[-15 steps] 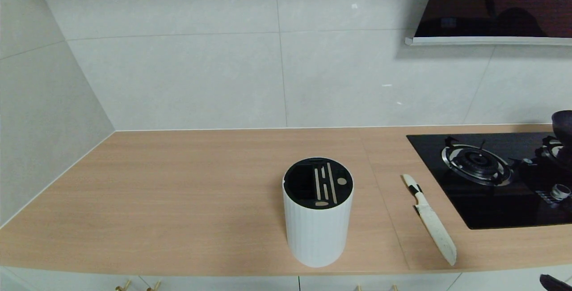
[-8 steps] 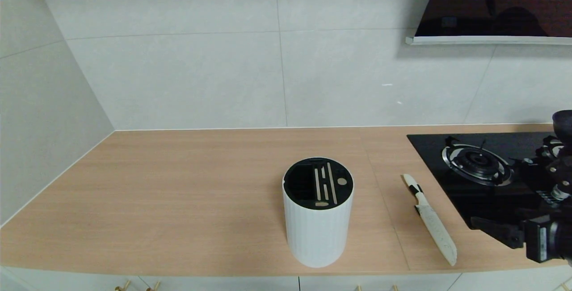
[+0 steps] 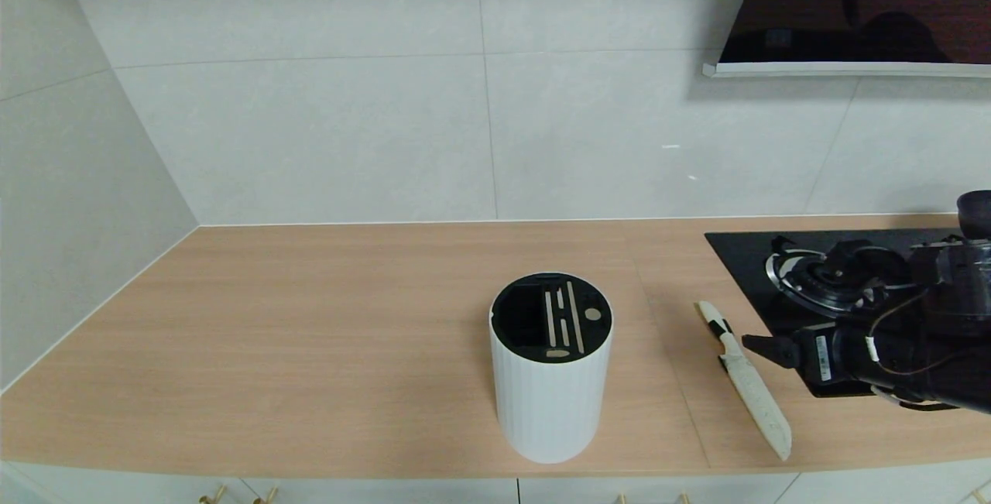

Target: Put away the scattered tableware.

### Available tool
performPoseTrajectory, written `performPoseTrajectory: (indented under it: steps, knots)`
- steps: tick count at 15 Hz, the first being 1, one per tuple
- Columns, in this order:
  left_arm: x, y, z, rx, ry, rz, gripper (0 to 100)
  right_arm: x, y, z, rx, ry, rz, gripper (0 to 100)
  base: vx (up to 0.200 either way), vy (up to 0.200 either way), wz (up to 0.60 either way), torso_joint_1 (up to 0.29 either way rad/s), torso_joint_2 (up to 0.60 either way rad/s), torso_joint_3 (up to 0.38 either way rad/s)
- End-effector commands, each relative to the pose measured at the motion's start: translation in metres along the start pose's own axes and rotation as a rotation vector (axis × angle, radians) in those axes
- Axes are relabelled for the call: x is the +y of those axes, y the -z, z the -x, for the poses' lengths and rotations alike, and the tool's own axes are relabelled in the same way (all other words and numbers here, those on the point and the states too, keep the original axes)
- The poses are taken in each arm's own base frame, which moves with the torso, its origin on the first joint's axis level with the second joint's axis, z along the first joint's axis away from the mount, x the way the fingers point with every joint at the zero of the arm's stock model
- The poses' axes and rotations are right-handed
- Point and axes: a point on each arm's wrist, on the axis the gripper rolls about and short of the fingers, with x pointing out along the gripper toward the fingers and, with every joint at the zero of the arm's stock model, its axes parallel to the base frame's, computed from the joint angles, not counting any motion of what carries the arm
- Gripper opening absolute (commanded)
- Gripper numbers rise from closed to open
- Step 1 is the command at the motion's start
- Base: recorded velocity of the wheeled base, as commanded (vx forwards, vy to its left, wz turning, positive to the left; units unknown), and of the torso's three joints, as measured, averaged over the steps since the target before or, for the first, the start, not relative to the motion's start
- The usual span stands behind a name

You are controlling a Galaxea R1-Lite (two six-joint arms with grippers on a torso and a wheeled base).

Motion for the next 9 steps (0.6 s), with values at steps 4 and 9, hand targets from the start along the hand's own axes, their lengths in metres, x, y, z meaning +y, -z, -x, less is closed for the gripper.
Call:
performPoseTrajectory:
  steps: [4, 9]
  knots:
    - [0.0, 0.0, 0.0, 0.0, 0.0, 0.0, 100, -0.006, 0.034, -0.069, 0.125, 0.053, -0.003, 100, 0.0, 0.0, 0.0, 0.0, 0.0, 0.0]
    - [0.0, 0.0, 0.0, 0.0, 0.0, 0.0, 100, -0.019, 0.053, -0.104, 0.118, 0.124, -0.02, 100, 0.0, 0.0, 0.0, 0.0, 0.0, 0.0]
